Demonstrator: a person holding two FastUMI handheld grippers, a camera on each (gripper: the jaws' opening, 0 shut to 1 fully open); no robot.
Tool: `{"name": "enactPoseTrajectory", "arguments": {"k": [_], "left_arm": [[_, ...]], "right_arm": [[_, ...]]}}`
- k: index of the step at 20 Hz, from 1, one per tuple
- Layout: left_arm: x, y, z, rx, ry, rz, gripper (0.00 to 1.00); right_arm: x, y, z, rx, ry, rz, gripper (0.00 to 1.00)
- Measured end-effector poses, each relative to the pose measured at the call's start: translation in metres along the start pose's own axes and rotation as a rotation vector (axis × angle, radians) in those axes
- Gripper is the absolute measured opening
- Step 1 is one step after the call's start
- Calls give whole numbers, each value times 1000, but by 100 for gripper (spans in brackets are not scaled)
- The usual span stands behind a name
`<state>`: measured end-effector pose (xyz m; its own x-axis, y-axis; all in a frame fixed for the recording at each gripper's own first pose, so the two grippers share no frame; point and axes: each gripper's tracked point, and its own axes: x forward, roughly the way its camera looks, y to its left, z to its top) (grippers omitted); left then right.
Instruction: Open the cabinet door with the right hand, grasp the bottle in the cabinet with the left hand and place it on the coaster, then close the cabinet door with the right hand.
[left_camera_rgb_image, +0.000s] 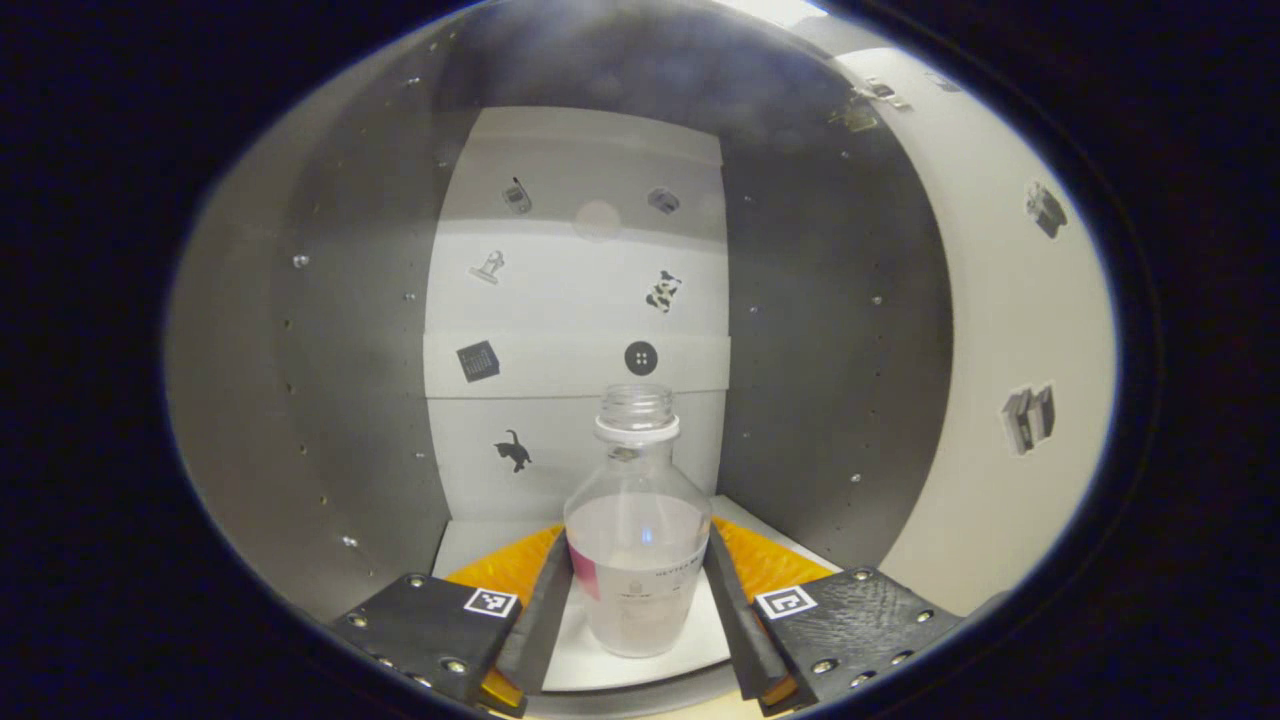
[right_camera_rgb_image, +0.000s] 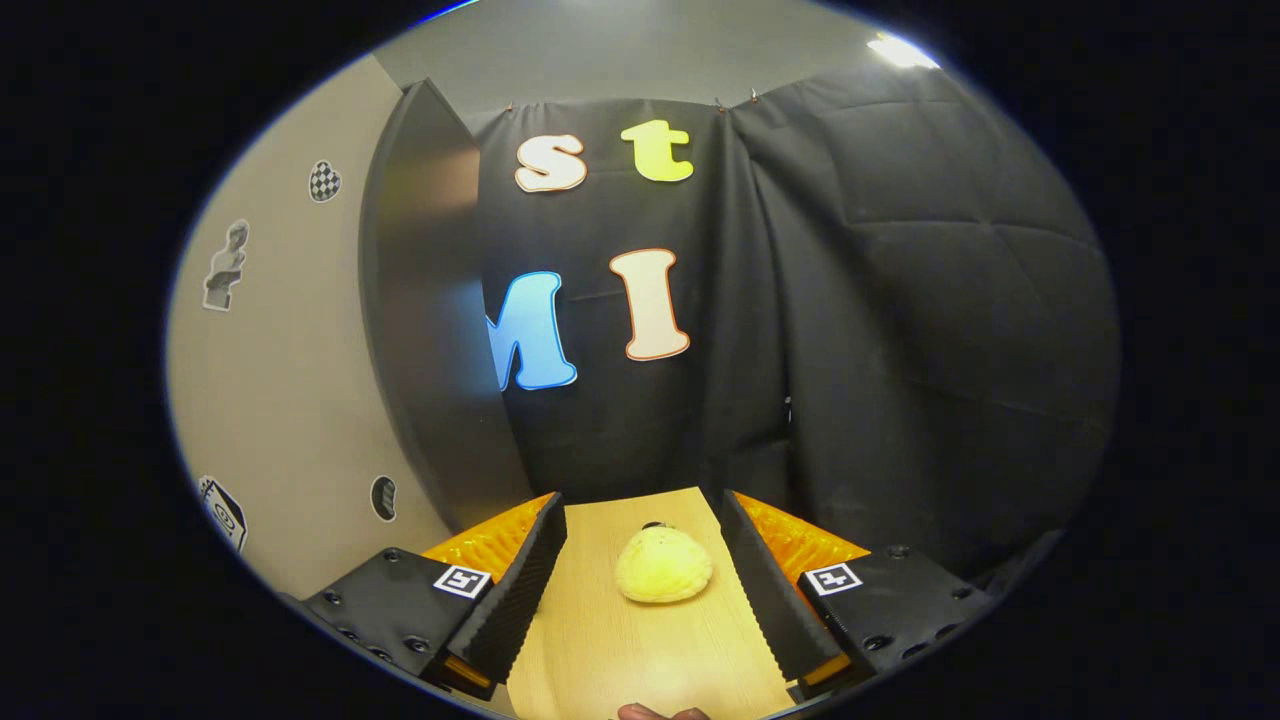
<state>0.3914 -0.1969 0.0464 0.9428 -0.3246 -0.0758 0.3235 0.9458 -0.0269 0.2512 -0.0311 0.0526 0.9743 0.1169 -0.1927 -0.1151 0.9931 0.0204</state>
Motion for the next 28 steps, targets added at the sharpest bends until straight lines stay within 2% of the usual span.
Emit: {"name": "enactPoseTrajectory", "arguments": {"k": [7, 9, 13, 15, 16, 17, 22, 24, 25, 27, 28], "left_arm": [[-84, -2, 18, 19, -81, -41, 69], [-112, -1, 18, 28, -101, -45, 71], [-171, 2, 11, 59, -126, -33, 69], [-200, 6, -5, 55, -107, -9, 73], [-216, 9, -14, 39, -96, 10, 72], [-233, 10, -27, 20, -88, 27, 70], [-310, 11, -107, -80, 8, 92, 71], [-336, 15, -131, -82, 23, 139, 69], [-345, 19, -144, -73, 36, 170, 71], [-358, 24, -163, -57, 31, 212, 69], [-362, 28, -173, -49, 21, 235, 71]], "right_arm": [[-32, 15, -2, 78, -45, 10, 93], [-45, 23, -5, 99, -40, 30, 93], [-67, 23, -1, 67, -63, 9, 92], [-77, 24, 3, 64, -89, -8, 93], [-83, 26, 5, 69, -103, -9, 92], [-88, 29, 4, 72, -111, -7, 98], [-108, 32, -11, 42, -95, -10, 98], [-114, 37, -16, 45, -79, 2, 98], [-117, 40, -18, 46, -76, 1, 98], [-124, 36, -21, 18, -82, -35, 98], [-127, 36, -21, 2, -87, -47, 98]]}}
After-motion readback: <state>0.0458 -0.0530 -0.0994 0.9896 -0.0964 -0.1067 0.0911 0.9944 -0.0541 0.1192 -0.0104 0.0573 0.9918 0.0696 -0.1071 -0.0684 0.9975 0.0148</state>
